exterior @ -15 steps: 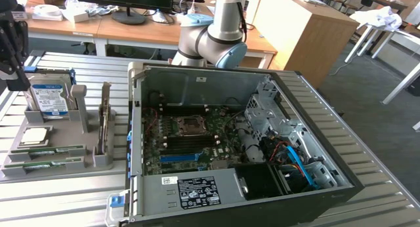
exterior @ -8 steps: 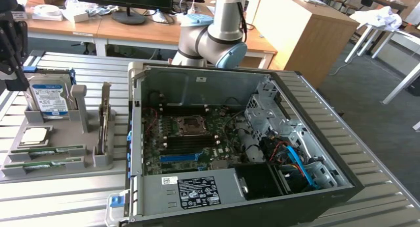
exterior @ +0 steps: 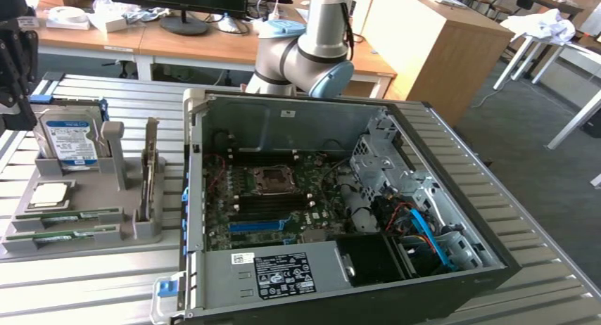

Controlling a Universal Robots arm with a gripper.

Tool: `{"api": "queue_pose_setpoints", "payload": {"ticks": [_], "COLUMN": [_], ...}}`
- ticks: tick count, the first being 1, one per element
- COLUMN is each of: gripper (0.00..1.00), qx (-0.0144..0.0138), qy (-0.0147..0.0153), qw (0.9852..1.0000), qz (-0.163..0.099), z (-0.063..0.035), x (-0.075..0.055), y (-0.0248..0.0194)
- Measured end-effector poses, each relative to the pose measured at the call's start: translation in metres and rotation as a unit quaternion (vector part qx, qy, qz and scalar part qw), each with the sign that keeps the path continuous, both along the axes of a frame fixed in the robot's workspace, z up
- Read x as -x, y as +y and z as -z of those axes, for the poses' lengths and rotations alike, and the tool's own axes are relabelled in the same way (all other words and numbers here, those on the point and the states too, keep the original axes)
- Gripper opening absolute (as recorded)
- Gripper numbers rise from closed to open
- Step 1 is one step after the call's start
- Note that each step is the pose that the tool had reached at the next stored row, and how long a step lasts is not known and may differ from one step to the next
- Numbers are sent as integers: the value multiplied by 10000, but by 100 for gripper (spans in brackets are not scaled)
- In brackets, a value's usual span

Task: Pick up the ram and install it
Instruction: 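Pick up the ram and move it above insertion slot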

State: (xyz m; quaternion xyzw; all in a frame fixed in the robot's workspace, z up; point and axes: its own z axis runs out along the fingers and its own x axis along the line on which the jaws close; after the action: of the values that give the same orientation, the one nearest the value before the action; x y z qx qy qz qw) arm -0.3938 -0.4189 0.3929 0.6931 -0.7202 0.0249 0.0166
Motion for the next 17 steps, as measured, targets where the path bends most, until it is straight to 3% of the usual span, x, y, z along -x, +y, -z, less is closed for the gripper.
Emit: {"api": "queue_pose_setpoints", "payload": {"ticks": [17], "gripper": [10], "qx": [0], "qy": [-29], "qw": [10000], "qz": [-1], "z": [11], "x": [-1], "y": [0]}}
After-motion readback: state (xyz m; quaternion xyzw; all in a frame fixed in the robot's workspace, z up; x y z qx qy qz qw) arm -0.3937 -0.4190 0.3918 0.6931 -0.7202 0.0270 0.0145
